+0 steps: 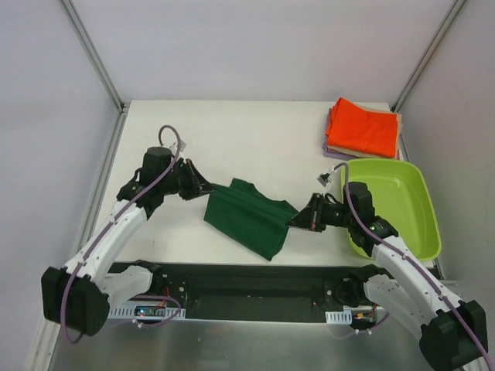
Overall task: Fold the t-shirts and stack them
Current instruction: Fold the long partially folded tshirt into a neat square, then smooth out wrinkles on the folded tshirt
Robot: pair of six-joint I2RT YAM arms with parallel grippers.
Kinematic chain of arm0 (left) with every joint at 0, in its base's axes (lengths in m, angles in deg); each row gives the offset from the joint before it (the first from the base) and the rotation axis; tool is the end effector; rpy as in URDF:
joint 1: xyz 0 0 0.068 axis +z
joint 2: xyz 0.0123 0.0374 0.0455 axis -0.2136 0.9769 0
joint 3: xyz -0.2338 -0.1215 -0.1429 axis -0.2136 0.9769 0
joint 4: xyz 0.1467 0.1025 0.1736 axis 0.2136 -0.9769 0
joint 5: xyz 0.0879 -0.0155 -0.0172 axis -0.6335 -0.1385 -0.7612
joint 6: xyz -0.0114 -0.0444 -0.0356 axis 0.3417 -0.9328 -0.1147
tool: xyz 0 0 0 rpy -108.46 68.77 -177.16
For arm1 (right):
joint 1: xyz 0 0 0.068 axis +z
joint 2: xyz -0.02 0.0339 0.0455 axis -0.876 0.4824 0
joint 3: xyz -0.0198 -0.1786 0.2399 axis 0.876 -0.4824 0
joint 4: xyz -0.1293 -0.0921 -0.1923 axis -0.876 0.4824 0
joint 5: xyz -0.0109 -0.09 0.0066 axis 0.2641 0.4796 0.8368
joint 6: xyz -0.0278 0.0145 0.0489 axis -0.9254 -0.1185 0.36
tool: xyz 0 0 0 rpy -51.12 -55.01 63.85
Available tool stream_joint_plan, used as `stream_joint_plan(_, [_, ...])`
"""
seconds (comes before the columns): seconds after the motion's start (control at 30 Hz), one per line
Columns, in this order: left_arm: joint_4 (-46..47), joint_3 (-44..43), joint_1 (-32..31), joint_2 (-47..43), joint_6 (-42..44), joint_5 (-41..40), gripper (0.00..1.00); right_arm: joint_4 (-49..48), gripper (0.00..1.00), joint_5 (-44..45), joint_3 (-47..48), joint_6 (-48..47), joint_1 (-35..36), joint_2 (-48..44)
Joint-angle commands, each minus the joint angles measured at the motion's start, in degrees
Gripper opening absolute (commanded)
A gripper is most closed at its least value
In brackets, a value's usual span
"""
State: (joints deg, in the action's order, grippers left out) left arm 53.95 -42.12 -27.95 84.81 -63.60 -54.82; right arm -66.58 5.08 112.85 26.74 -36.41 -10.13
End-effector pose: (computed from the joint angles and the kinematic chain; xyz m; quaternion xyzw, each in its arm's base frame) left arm 0.1796 -0.0684 0.3150 -0.0991 0.8432 -0.4071 0.3367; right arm 0.1232 0.0885 0.2634 -0.1747 0.7837 0.5083 0.3115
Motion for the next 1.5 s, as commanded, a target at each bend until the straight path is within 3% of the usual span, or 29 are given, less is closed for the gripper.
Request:
stream_joint_plan(0.0, [7.2,-7.5,-0.8,10.1,3.1,-5.4,0.0,0.9,0.01,1.1,-0.1,-2.5,-4.5,3.5])
stream_joint_plan(0.4, [7.3,-20.9,-1.3,35.9,6.1,-4.6,0.0,-4.4,0.02,0.2,2.5,-6.4,-13.2,19.9])
stream_joint_plan(0.5, [7.3,-22.5,-1.3,39.2,6.1,-5.5,0.0,-5.2,0.05,-0.5,3.8,-6.7,-14.1,24.5])
stream_joint_plan(0.6, [7.1,-23.9,-1.3,41.6,6.3,-5.7,0.0,-7.0,0.14,0.2,5.1,-6.8,-14.8,28.0])
stream_joint_plan(0.63, [7.0,-24.4,-1.3,42.1,6.5,-5.7,0.05,-7.1,0.21,0.4,6.0,-7.1,-14.8,28.3])
stream_joint_plan(0.67, [6.8,-24.9,-1.2,42.4,6.6,-5.2,0.23,-7.1,0.3,0.2,6.8,-7.3,-14.9,28.3])
stream_joint_plan(0.7, [6.9,-25.5,-1.3,42.4,6.7,-4.3,0.55,-7.1,0.42,0.3,7.6,-7.3,-15.0,27.9])
stream_joint_plan(0.77, [6.9,-26.4,-1.3,41.9,7.1,-2.4,0.9,-7.1,0.57,0.8,8.6,-7.5,-14.9,26.2])
stream_joint_plan(0.8, [6.9,-26.6,-1.3,41.5,7.5,-1.6,0.99,-7.0,0.59,1.1,8.7,-7.5,-14.8,25.2])
stream_joint_plan(0.87, [6.8,-26.4,-1.3,40.0,8.0,-0.5,0.99,-6.7,0.64,1.5,8.7,-7.9,-14.6,22.2])
stream_joint_plan(1.03, [7.0,-24.9,-2.0,37.7,8.5,2.6,0.99,-5.7,0.99,3.9,8.9,-9.6,-8.8,16.8])
stream_joint_plan(1.2, [7.6,-27.0,-3.8,41.5,9.6,7.1,0.99,-10.0,0.96,11.0,11.2,-9.9,0.7,18.4])
stream_joint_plan(1.47, [7.8,-34.2,-4.0,53.7,11.3,7.4,0.99,-15.4,0.96,20.6,19.5,-8.9,4.6,38.8])
